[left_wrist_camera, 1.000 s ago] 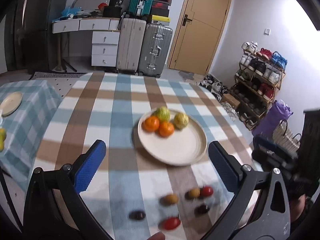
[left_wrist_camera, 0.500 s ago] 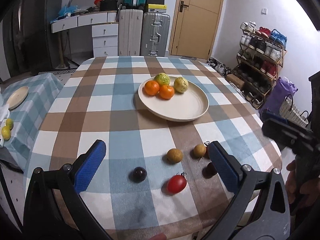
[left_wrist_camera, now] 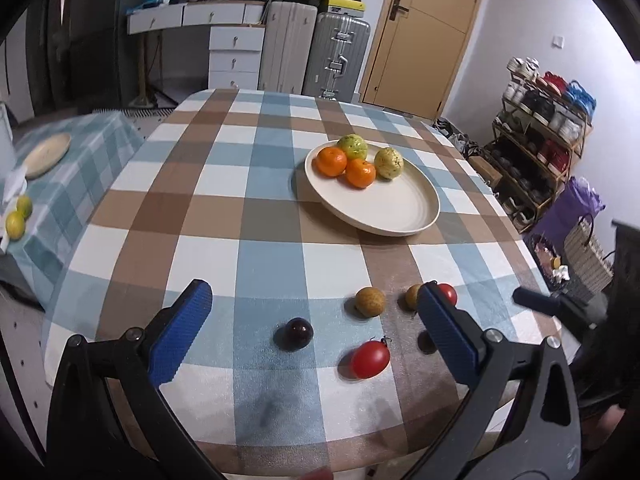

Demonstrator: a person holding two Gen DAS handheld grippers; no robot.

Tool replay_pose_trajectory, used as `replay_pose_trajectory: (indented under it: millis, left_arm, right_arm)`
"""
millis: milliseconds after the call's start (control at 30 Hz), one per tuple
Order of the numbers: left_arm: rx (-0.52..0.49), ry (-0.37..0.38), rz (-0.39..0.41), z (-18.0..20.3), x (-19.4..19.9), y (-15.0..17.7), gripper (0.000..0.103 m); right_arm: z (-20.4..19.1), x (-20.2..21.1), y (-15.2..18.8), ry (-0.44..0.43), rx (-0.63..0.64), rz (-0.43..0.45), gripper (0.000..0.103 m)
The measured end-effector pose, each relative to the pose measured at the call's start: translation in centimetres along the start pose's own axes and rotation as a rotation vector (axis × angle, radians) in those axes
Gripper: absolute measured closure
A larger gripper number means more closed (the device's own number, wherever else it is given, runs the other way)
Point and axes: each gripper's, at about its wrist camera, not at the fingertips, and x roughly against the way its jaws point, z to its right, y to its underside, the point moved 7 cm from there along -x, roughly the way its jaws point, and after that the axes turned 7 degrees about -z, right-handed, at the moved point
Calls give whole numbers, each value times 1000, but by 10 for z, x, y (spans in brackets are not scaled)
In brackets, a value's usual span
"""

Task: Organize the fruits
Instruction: 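Lower the right tool onto a dark plum and close on it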

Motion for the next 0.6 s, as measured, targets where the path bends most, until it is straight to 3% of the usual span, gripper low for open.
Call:
replay_pose_trajectory:
  millis: [433, 600]
  left_arm:
    - [57, 37, 2, -7, 6, -3, 1]
    - [71, 56, -5, -8, 6, -3, 1]
  right_arm:
    - [-2, -34, 15, 19, 18, -119, 2]
    - [1, -47, 19, 23, 2, -170, 21]
